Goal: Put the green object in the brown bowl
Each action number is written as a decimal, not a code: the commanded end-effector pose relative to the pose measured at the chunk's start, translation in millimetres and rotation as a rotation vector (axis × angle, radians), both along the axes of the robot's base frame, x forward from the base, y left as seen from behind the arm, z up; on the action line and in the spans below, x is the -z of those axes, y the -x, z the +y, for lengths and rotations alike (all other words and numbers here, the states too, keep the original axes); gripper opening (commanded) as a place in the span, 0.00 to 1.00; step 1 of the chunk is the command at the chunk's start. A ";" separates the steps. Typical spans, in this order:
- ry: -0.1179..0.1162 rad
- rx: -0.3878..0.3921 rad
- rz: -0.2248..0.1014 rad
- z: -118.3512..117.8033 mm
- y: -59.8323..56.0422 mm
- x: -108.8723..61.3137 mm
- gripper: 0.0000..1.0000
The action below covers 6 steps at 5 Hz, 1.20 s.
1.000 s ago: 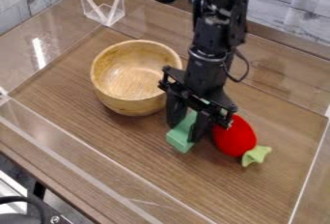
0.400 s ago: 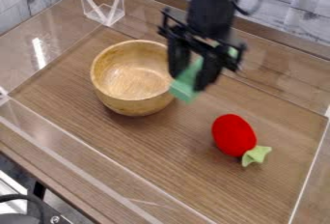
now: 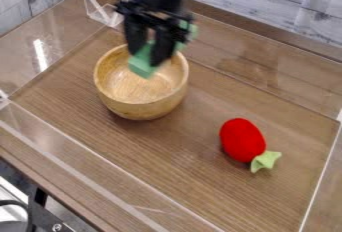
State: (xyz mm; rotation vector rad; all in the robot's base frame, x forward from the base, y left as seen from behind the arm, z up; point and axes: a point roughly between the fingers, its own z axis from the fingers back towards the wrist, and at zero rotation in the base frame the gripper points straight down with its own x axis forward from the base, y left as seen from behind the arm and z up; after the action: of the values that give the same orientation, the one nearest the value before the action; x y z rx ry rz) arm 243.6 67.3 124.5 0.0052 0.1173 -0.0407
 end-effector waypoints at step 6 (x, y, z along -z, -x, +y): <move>0.009 -0.051 -0.074 29.2 -21.3 36.2 1.00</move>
State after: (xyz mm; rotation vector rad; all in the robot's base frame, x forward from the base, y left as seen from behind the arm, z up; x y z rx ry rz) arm 257.9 90.6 76.8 -0.0226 0.0912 -0.0010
